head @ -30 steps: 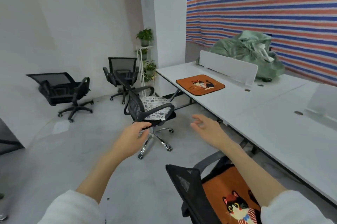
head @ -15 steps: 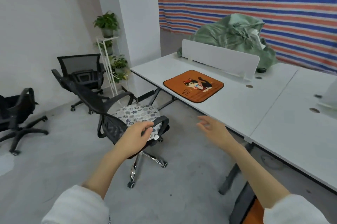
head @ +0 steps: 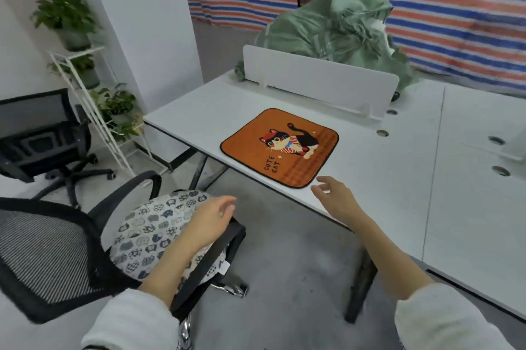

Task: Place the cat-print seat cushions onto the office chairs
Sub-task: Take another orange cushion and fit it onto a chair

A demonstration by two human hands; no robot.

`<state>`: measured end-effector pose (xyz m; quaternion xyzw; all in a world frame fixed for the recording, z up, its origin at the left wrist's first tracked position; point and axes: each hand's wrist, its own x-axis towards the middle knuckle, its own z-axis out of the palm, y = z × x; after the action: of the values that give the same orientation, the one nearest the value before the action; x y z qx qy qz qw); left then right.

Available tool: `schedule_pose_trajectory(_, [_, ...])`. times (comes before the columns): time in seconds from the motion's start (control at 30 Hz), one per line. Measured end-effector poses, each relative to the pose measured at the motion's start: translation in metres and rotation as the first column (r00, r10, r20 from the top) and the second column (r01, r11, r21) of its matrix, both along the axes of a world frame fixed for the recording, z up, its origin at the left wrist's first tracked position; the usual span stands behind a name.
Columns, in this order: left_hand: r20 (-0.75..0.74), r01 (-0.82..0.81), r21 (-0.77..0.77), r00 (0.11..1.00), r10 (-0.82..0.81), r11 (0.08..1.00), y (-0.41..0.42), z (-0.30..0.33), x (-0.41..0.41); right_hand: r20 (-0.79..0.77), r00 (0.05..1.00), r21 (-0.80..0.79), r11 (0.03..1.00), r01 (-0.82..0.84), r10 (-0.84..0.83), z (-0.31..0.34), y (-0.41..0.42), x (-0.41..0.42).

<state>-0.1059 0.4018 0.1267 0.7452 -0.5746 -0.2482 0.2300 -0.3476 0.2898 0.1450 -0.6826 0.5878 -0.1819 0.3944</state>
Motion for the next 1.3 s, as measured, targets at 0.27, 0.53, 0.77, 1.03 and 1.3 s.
schedule_pose_trajectory(0.27, [-0.093, -0.022, 0.043, 0.995, 0.026, 0.999, -0.148, -0.042, 0.056, -0.015, 0.982, 0.171, 0.968, 0.186, -0.186, -0.046, -0.099, 0.033])
schedule_pose_trajectory(0.53, [-0.112, 0.023, 0.104, 0.994, -0.012, 0.994, -0.303, -0.097, 0.117, -0.098, 0.940, 0.340, 0.877, 0.339, -0.325, -0.102, -0.222, 0.072])
schedule_pose_trajectory(0.77, [0.160, 0.091, 0.209, 0.979, -0.126, 0.974, -0.415, -0.154, 0.159, -0.118, 0.824, 0.395, 0.735, 0.551, -0.554, -0.144, -0.293, 0.087])
schedule_pose_trajectory(1.03, [0.358, -0.041, 0.244, 0.932, -0.051, 0.969, -0.468, -0.186, 0.157, -0.262, 0.609, 0.305, 0.535, 0.788, -0.748, -0.175, -0.315, 0.080])
schedule_pose_trajectory(1.3, [0.109, -0.193, 0.250, 0.979, 0.171, 0.949, -0.463, -0.184, 0.160, -0.261, 0.674, 0.311, 0.601, 0.736, -0.690, -0.173, -0.309, 0.064])
